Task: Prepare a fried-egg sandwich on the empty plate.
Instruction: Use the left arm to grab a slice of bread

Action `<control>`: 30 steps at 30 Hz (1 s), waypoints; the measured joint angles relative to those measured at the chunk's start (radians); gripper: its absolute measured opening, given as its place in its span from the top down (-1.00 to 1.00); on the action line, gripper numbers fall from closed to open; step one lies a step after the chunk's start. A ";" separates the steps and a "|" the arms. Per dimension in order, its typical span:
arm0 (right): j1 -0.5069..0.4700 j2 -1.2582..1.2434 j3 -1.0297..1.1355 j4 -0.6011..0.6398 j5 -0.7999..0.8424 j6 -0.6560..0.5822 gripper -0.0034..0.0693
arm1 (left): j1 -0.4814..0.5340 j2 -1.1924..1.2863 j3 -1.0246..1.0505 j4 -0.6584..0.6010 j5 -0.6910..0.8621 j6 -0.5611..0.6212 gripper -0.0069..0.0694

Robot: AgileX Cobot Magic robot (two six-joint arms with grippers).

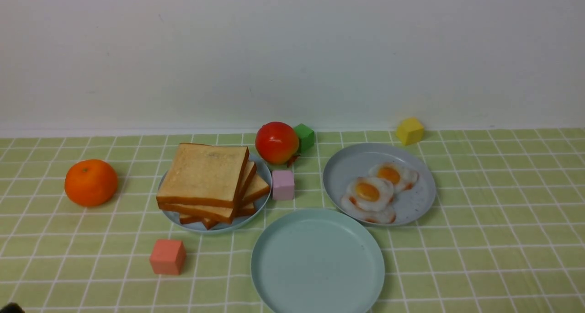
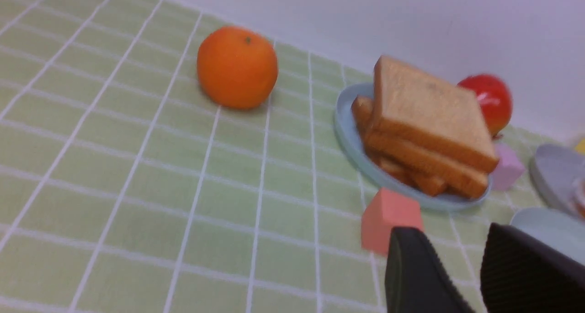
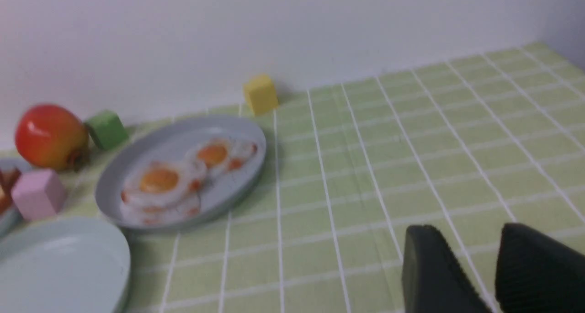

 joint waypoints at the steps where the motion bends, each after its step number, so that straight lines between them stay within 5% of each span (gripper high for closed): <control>1: 0.000 0.000 0.000 0.001 -0.085 0.000 0.24 | 0.000 0.000 0.000 -0.016 -0.090 -0.019 0.19; 8: 0.000 0.000 -0.003 0.009 -0.554 0.069 0.24 | 0.000 0.000 -0.003 -0.094 -0.577 -0.139 0.19; 13: 0.000 0.005 -0.160 -0.006 -0.609 0.193 0.24 | 0.000 0.000 -0.176 -0.081 -0.533 -0.190 0.19; 19: 0.001 0.179 -0.616 -0.072 -0.345 0.332 0.24 | 0.000 0.179 -0.640 -0.043 -0.276 -0.201 0.19; 23: 0.001 0.350 -0.884 -0.080 -0.023 0.387 0.24 | 0.000 0.373 -0.901 -0.043 0.114 -0.201 0.19; 30: 0.001 0.512 -0.958 -0.084 0.358 0.392 0.24 | -0.012 0.514 -0.903 -0.005 0.344 -0.201 0.19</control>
